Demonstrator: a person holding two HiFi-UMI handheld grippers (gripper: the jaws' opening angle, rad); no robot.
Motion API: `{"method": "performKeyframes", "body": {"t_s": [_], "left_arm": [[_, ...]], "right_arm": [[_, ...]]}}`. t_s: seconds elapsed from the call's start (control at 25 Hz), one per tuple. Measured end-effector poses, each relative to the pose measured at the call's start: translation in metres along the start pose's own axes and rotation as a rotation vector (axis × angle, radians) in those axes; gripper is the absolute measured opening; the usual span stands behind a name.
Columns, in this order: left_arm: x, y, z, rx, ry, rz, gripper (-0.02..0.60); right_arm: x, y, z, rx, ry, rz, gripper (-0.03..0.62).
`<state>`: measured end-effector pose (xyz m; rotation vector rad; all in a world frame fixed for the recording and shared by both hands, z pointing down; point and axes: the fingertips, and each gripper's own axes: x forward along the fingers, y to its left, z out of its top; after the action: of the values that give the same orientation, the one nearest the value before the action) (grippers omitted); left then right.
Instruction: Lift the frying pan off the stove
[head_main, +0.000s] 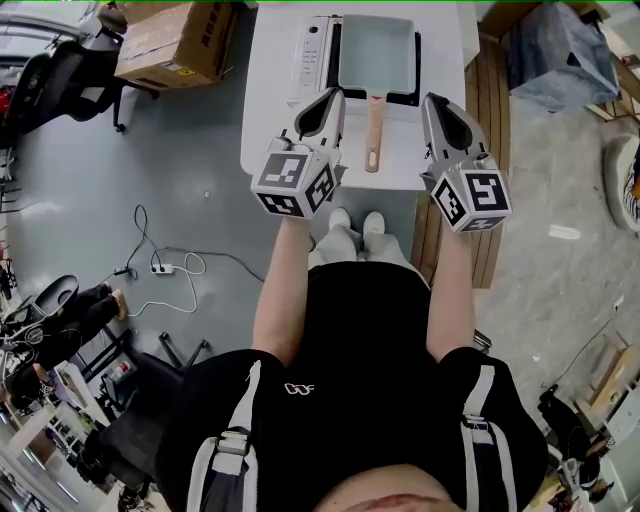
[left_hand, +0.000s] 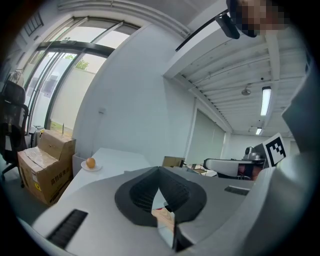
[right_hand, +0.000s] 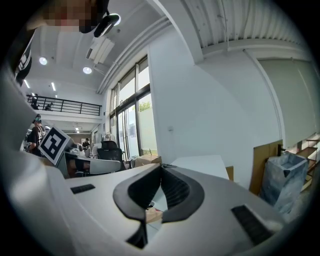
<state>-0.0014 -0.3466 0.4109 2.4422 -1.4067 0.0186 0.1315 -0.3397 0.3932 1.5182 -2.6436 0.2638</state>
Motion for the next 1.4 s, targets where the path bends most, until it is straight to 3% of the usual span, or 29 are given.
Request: {"method": "performKeyframes", "body": {"t_s": [0.12,0.36,0.44,0.52,0.64,0.72,0.88,0.96,1.0,1.16,1.24,1.4], "left_arm": [[0.002,0.002,-0.005,-0.018,0.020,-0.020,0.000],[0.007,0.001,-0.037,-0.075,0.137,-0.086,0.003],[0.007,0.000,-0.048,-0.113,0.178,-0.124,0.069],[0.007,-0.005,-0.061,-0.149,0.219,-0.167,0.077],[0.009,-0.015,-0.081,-0.220,0.277,-0.236,0.080],[0.009,-0.024,-0.094,-0.290,0.329,-0.304,0.157],[0.007,-0.039,-0.115,-0.384,0.421,-0.387,0.163],[0.006,-0.042,-0.125,-0.410,0.460,-0.402,0.176],[0.006,-0.042,-0.129,-0.422,0.476,-0.410,0.218],[0.002,-0.040,-0.140,-0.469,0.513,-0.443,0.219],[-0.001,-0.041,-0.146,-0.501,0.535,-0.474,0.267],[-0.003,-0.047,-0.154,-0.533,0.560,-0.521,0.267]], "right_arm": [[0.004,0.006,-0.007,0.001,0.026,0.031,0.000],[0.011,0.013,-0.029,-0.003,0.098,0.069,0.002],[0.013,0.016,-0.038,0.016,0.123,0.082,0.002],[0.015,0.018,-0.049,0.038,0.159,0.104,0.074],[0.015,0.015,-0.064,0.067,0.197,0.115,0.075],[0.016,0.014,-0.073,0.105,0.215,0.129,0.075],[0.018,0.017,-0.094,0.214,0.291,0.199,0.174],[0.018,0.019,-0.104,0.264,0.319,0.229,0.176],[0.019,0.020,-0.108,0.292,0.329,0.245,0.178],[0.023,0.032,-0.123,0.394,0.371,0.322,0.178],[0.023,0.040,-0.129,0.437,0.394,0.369,0.235],[0.027,0.047,-0.144,0.485,0.434,0.405,0.241]]}}
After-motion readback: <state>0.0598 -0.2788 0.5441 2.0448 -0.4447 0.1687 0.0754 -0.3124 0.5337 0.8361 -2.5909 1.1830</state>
